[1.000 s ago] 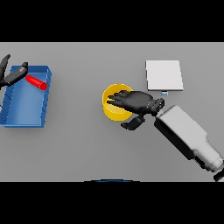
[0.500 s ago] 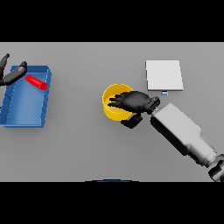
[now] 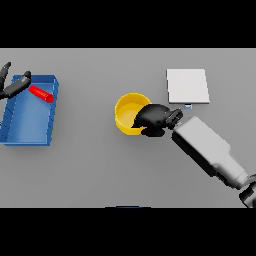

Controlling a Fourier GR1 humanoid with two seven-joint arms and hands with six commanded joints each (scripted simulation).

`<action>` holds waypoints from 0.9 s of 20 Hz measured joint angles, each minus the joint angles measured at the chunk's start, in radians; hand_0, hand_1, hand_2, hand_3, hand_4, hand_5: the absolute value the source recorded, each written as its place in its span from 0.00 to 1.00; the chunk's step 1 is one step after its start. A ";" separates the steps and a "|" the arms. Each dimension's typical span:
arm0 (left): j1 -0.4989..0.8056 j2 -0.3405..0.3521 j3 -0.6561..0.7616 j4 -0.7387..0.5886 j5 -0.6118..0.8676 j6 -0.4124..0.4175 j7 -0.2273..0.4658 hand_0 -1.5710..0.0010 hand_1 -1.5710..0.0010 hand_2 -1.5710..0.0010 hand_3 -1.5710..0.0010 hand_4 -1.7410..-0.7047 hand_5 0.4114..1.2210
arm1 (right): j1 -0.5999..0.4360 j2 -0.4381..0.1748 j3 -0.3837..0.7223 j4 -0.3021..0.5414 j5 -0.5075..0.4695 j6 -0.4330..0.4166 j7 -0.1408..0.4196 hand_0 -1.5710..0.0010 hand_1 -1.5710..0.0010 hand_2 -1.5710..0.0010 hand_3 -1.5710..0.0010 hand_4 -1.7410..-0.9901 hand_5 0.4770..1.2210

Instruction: Pick up the red beaker and tilt it to pour out 1 green nut into yellow bowl. Pick up the yellow bowl and place it on the metallic measuring scale.

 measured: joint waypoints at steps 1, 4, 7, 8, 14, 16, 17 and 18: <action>-0.002 -0.004 -0.004 -0.009 -0.002 0.003 0.003 1.00 1.00 1.00 1.00 0.92 0.37 | -0.002 -0.003 -0.001 -0.005 -0.004 0.014 0.006 0.10 0.10 0.16 0.28 0.07 0.95; -0.013 -0.007 0.003 0.017 0.005 -0.004 -0.008 1.00 1.00 1.00 1.00 0.92 0.36 | 0.011 -0.021 -0.003 -0.030 -0.019 0.023 0.001 0.05 0.05 0.13 0.24 0.04 0.98; 0.002 0.001 0.002 -0.006 0.003 0.000 -0.005 1.00 1.00 1.00 1.00 0.93 0.36 | -0.003 -0.029 -0.021 -0.065 -0.034 0.045 0.024 0.02 0.03 0.08 0.25 0.02 0.99; -0.003 -0.003 -0.004 -0.006 -0.002 0.002 -0.003 1.00 1.00 1.00 1.00 0.93 0.36 | -0.011 -0.041 -0.028 -0.081 -0.039 0.060 0.025 0.02 0.02 0.08 0.26 0.01 0.99; -0.015 0.004 0.010 -0.004 0.022 -0.018 -0.005 1.00 1.00 1.00 1.00 0.92 0.36 | -0.010 -0.113 -0.082 -0.189 -0.065 0.121 0.106 0.01 0.01 0.08 0.24 0.00 1.00; -0.013 0.002 0.015 -0.007 0.028 -0.015 -0.001 1.00 1.00 1.00 1.00 0.91 0.36 | -0.011 -0.109 -0.086 -0.210 -0.066 0.127 0.134 0.00 0.00 0.05 0.25 0.00 1.00; -0.021 0.000 0.016 0.002 0.028 -0.016 0.005 1.00 1.00 1.00 1.00 0.91 0.36 | -0.014 -0.108 -0.087 -0.216 -0.066 0.130 0.139 0.00 0.00 0.04 0.25 0.00 1.00; -0.022 -0.003 0.016 0.014 0.025 -0.012 -0.003 1.00 1.00 1.00 1.00 0.91 0.36 | -0.014 -0.105 -0.092 -0.218 -0.067 0.128 0.152 0.03 0.00 0.03 0.25 0.00 1.00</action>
